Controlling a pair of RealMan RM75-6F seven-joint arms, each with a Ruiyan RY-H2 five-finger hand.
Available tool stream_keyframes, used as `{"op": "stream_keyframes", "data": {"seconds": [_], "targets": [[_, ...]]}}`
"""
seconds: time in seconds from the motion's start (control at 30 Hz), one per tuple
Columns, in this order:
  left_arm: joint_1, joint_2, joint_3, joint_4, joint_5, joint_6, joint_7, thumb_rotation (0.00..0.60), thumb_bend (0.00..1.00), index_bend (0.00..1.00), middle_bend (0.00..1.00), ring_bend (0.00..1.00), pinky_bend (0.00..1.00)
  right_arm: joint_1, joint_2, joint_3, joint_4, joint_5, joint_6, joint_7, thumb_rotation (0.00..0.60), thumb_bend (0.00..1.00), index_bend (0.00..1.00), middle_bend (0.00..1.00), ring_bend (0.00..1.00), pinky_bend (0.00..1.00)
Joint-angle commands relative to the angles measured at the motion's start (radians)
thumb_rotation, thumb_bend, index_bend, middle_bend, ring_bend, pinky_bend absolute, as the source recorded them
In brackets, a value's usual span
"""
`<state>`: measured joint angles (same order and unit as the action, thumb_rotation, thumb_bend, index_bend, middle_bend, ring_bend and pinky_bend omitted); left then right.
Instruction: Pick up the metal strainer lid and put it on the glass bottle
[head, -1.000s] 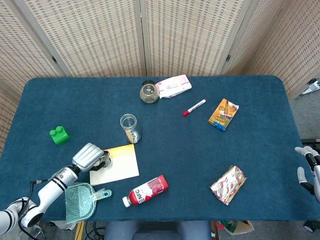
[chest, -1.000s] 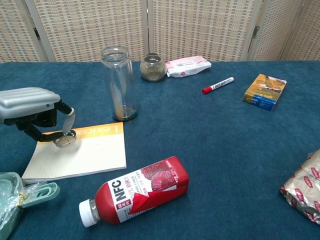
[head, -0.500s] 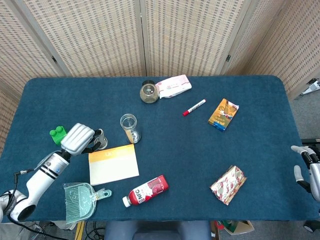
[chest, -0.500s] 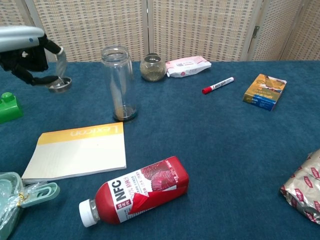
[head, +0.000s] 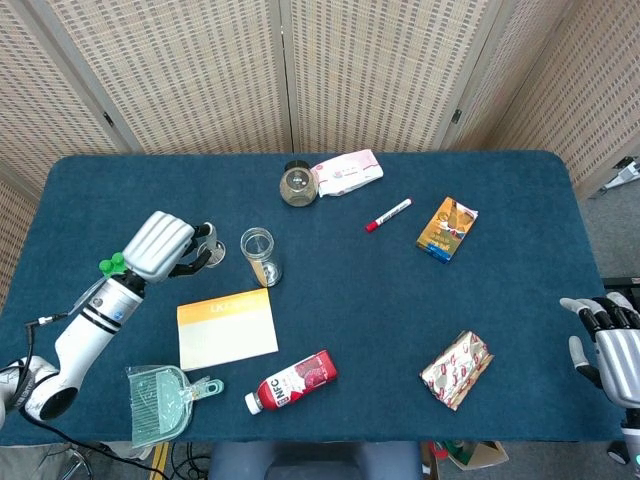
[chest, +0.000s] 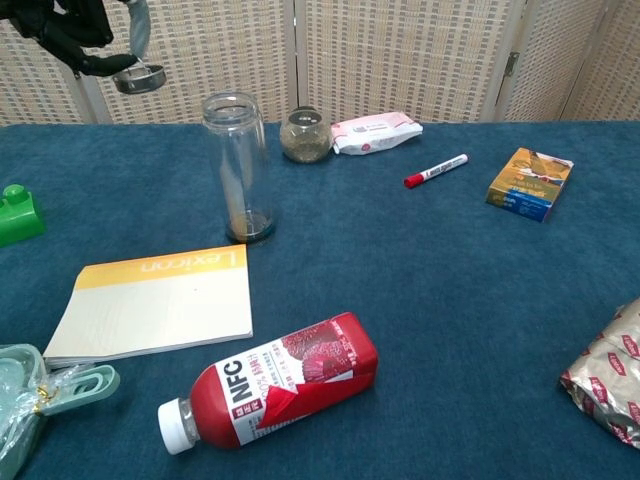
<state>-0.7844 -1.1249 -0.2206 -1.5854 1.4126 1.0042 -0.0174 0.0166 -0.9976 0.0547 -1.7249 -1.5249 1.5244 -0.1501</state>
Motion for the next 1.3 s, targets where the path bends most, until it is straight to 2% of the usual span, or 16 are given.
{"op": "stream_keyframes", "data": {"seconds": [0.03,0.57,1.3], "targets": [[-0.033,-0.019,-0.017,0.006,-0.028,-0.039,0.012,0.6,0.44,0.58,1.0,1.0,0.87,0.0,-0.002,-0.001,-0.002,-0.004,0.003,-0.002,0.6,0.48,0.27,0.29,0.19,0.29],[-0.139,-0.109,-0.067,0.078,-0.142,-0.13,0.077,0.6,0.44,0.58,1.0,1.0,0.87,-0.001,0.006,0.002,-0.004,0.01,0.003,-0.004,0.6,0.48,0.27,0.29,0.19,0.29],[-0.211,-0.19,-0.057,0.136,-0.235,-0.175,0.188,0.6,0.44,0.57,1.0,1.0,0.87,-0.016,0.013,0.0,0.021,0.03,0.015,0.029,0.6,0.48,0.27,0.29,0.19,0.29]]}}
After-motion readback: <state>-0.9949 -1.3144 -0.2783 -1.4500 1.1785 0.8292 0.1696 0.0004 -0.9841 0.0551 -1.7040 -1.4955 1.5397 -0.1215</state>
